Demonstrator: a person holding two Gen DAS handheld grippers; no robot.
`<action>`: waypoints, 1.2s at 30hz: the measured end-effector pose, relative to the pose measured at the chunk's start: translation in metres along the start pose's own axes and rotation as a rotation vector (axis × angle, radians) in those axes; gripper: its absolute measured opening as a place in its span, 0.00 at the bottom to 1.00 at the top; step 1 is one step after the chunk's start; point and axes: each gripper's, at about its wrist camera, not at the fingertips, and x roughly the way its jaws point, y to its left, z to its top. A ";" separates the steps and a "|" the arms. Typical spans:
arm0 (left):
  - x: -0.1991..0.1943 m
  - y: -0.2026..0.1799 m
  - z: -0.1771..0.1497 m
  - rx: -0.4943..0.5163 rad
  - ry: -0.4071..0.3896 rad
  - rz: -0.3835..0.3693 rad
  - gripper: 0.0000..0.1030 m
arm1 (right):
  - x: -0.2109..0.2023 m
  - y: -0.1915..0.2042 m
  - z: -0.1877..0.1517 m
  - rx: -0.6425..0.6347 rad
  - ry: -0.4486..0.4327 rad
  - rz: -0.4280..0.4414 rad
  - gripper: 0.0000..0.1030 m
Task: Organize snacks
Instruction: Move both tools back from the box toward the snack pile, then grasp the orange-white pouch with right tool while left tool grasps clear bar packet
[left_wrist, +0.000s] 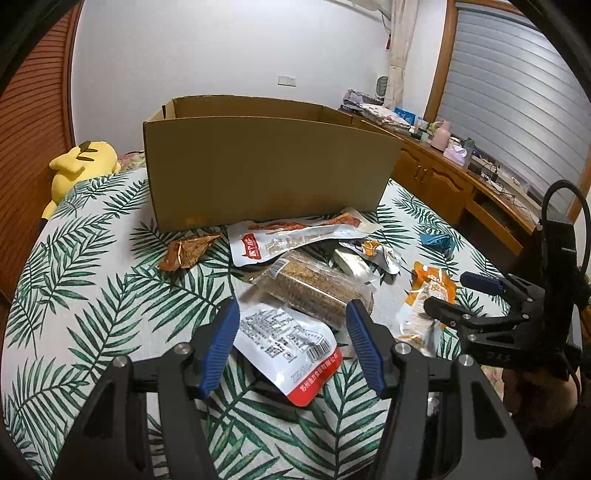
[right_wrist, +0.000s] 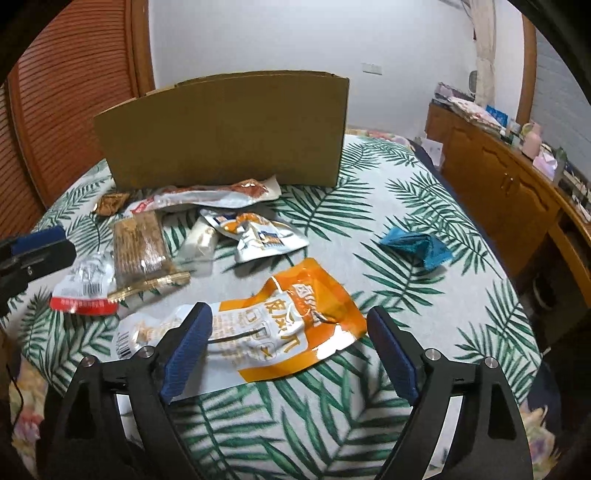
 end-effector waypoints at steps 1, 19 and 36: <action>0.000 -0.001 0.000 -0.001 0.000 -0.002 0.58 | -0.002 -0.004 -0.001 0.006 0.002 -0.005 0.85; -0.003 -0.001 -0.006 -0.029 -0.005 -0.024 0.58 | -0.009 -0.005 -0.017 0.213 0.089 0.245 0.85; 0.049 -0.009 0.022 -0.109 0.071 0.005 0.58 | 0.023 0.003 0.012 0.120 0.086 0.161 0.85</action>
